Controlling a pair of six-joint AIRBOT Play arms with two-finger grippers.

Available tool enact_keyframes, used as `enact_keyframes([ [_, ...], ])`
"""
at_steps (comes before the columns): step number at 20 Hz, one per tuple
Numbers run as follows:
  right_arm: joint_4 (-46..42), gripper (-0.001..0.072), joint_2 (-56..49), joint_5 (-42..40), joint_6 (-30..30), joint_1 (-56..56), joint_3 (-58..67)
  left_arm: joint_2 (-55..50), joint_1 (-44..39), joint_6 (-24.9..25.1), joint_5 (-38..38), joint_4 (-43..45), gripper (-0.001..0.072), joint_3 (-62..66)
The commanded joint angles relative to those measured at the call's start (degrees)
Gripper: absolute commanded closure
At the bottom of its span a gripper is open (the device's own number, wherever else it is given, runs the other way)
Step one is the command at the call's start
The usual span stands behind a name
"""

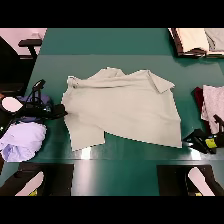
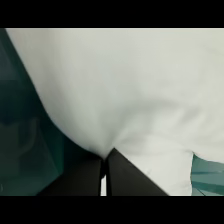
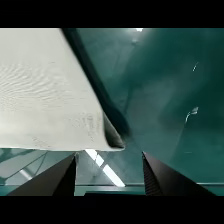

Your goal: Fold the shirts.

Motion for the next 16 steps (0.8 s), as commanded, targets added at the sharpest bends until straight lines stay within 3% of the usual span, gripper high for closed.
enact_keyframes([
  [1,2.1,0.0262,-4.0,-1.0,1.5,0.8,-1.1,0.2,0.0,0.0,0.2,0.0,0.0681,0.2],
  [7,2.3,0.0275,-12.2,-5.1,4.3,13.2,1.7,0.2,0.0,1.1,-0.2,0.0,0.0681,0.2],
  [8,2.3,0.0376,-13.0,-5.5,4.3,15.1,2.4,0.2,0.0,1.1,-0.3,0.1,0.0681,0.2],
  [10,2.4,0.0449,-13.7,-6.0,4.3,18.4,3.5,0.2,0.0,1.0,-0.6,0.0,0.0681,0.2],
  [11,2.3,0.0564,-13.7,-6.0,4.3,20.1,4.4,0.2,0.0,1.0,-1.2,0.0,0.0682,0.2],
  [13,2.3,0.0696,-13.4,-5.5,4.3,23.1,6.8,0.3,0.0,1.0,-2.1,0.0,0.0683,0.3],
  [16,2.2,0.0693,-9.1,-5.6,4.3,26.3,13.6,2.4,0.0,0.9,-3.7,0.5,0.0683,4.5],
])
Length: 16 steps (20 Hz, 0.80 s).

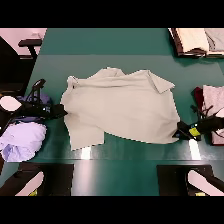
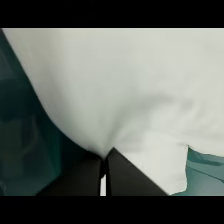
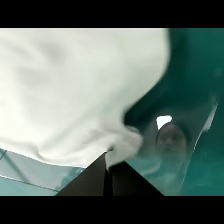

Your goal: Fold the shirts.

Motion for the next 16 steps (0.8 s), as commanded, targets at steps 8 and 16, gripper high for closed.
enact_keyframes([
  [8,0.0,0.0694,17.8,-4.9,0.1,0.9,45.0,12.5,0.0,-1.4,-0.2,5.7,0.0681,44.0],
  [16,-0.4,0.0694,22.0,-0.6,-0.5,-8.2,73.2,12.4,0.0,-4.6,0.7,5.7,0.0683,77.1],
])
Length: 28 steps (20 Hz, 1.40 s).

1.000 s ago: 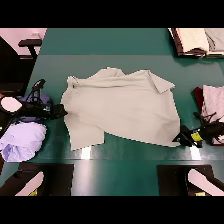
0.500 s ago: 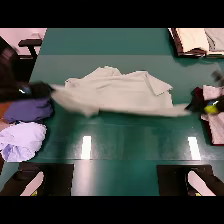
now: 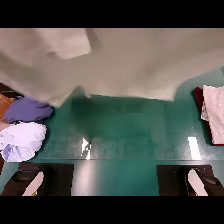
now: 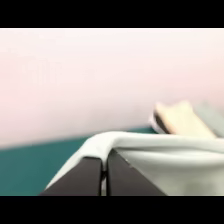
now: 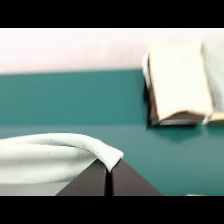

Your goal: Fold the shirts.

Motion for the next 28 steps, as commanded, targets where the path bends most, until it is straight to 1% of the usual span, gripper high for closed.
enact_keyframes([
  [1,-0.4,0.0694,0.2,4.5,-0.3,-5.2,10.9,0.2,0.0,-1.9,2.0,0.5,0.0683,11.9],
  [3,-0.3,0.0694,-2.4,9.8,-0.3,-8.7,16.5,0.2,0.1,-3.1,1.5,1.6,0.0683,13.0],
  [6,0.5,0.0694,-6.3,13.0,0.2,-9.6,19.3,-0.9,0.0,-6.3,-4.9,5.0,0.0683,9.5],
  [8,4.4,0.0695,-8.4,13.9,0.9,-9.6,15.1,-3.2,0.0,-6.4,-8.7,4.9,0.0682,3.2],
  [10,4.3,0.0695,-10.9,15.7,2.4,-8.3,8.7,-7.0,0.0,-6.4,-13.0,3.8,0.0682,-3.8],
  [12,4.0,0.0695,-15.1,16.9,2.5,-4.5,1.9,-11.9,0.0,-6.2,-14.8,1.9,0.0681,-11.8],
  [13,3.8,0.0694,-17.5,16.6,2.5,-2.0,-1.5,-14.6,0.0,-5.7,-14.4,0.9,0.0681,-16.1],
  [14,1.5,0.0695,-20.4,16.1,2.5,0.9,-5.1,-17.2,0.0,-5.5,-13.8,0.7,0.0681,-19.9],
  [16,-5.4,0.0694,-26.9,15.7,2.6,6.4,-10.8,-23.3,0.0,-4.3,-11.2,0.3,0.0681,-26.8],
  [17,-7.6,0.0694,-30.5,15.0,2.6,8.4,-12.5,-26.7,0.0,-4.1,-9.6,0.3,0.0681,-28.8],
  [19,-8.2,0.0695,-38.3,12.0,2.5,10.8,-13.5,-34.6,0.0,-2.1,-6.6,-0.2,0.0681,-29.7],
  [21,-7.2,0.0695,-45.7,6.8,2.6,11.7,-10.7,-41.2,0.0,1.7,-1.2,-2.1,0.0682,-29.7],
  [22,-7.1,0.0694,-48.9,4.5,2.6,12.1,-8.3,-43.9,0.0,2.8,2.4,-3.7,0.0682,-29.4],
  [24,-5.2,0.0694,-54.4,2.7,2.6,12.3,-2.3,-48.0,0.1,2.8,6.6,-4.5,0.0682,-27.0],
  [27,-4.4,0.0694,-58.3,2.8,2.4,12.3,5.3,-49.9,0.1,4.0,8.5,-4.1,0.0682,-22.9],
  [28,-4.4,0.0695,-58.5,3.0,2.4,12.3,7.0,-49.8,0.1,5.0,7.7,-4.0,0.0681,-21.8],
])
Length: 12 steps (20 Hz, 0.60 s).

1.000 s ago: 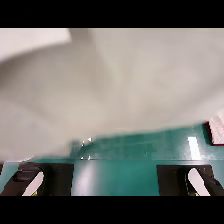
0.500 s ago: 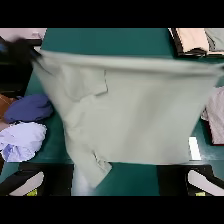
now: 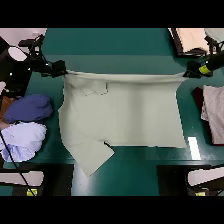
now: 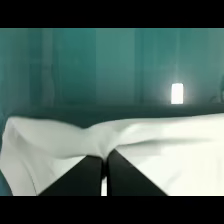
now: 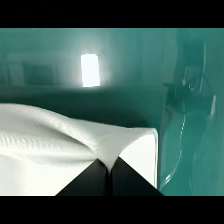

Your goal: Fold the shirts.

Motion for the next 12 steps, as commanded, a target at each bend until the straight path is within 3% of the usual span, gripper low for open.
enact_keyframes([
  [1,0.2,0.0694,-3.7,-1.3,-0.6,0.3,6.3,-2.5,0.0,3.0,0.2,0.0,0.0681,3.6],
  [6,0.0,0.0694,1.2,-1.2,-1.5,0.3,-2.7,-2.5,0.0,2.9,-16.9,6.1,0.0682,1.1],
  [12,0.3,0.0694,6.7,-4.4,-1.9,0.4,-20.2,-2.1,0.0,0.8,-14.0,5.9,0.0679,-11.5],
])
